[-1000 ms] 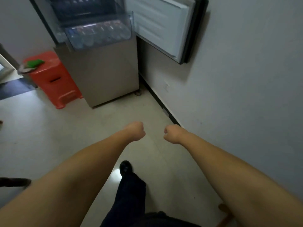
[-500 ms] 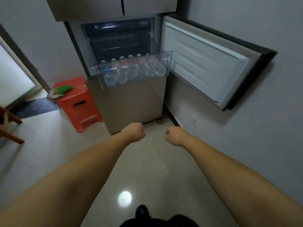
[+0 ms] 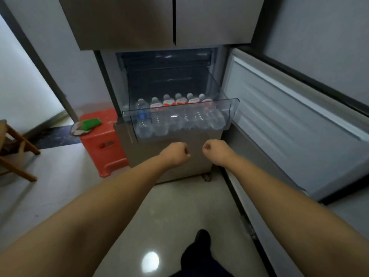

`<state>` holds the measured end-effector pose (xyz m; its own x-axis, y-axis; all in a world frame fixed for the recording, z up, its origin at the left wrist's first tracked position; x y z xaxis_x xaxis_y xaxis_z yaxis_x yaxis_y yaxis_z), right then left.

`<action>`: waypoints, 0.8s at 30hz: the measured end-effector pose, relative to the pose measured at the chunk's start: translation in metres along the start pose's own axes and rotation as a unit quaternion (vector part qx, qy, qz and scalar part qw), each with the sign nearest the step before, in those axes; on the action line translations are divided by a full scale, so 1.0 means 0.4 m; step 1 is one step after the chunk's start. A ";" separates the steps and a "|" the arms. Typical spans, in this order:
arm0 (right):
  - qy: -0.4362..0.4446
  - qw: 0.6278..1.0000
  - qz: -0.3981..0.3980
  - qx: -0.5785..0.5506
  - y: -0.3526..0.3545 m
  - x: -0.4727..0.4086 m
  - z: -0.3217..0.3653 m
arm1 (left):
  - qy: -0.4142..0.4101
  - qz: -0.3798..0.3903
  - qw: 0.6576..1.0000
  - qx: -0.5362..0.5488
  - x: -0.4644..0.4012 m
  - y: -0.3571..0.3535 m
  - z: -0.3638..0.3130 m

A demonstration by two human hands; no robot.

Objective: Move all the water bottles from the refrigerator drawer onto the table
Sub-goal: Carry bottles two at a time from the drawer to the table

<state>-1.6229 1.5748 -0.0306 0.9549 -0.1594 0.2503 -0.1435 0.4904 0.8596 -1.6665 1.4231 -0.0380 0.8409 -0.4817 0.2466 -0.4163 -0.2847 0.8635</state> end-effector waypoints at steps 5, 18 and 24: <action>0.022 0.999 -0.022 0.015 0.148 -0.216 -0.015 | 0.019 -0.046 0.999 0.023 -0.212 0.124 -0.069; 0.036 0.997 -0.058 -0.030 0.334 -0.581 -0.018 | 0.134 -0.050 0.978 0.153 -0.601 0.252 -0.080; -0.050 0.993 0.088 0.065 0.279 -0.697 -0.027 | 0.171 0.017 0.974 0.147 -0.743 0.208 -0.053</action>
<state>-1.9025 1.6834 -0.0093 0.8827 -0.1692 0.4385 -0.3436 0.4042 0.8477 -1.9437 1.5603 -0.0301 0.8698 -0.2046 0.4490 -0.4850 -0.5225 0.7013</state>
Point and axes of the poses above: each hand's wrist, its own x-axis away from the middle knuckle, its own y-axis out of the back of the hand, z = x × y, the point moved 1 cm from there along -x, towards the middle knuckle
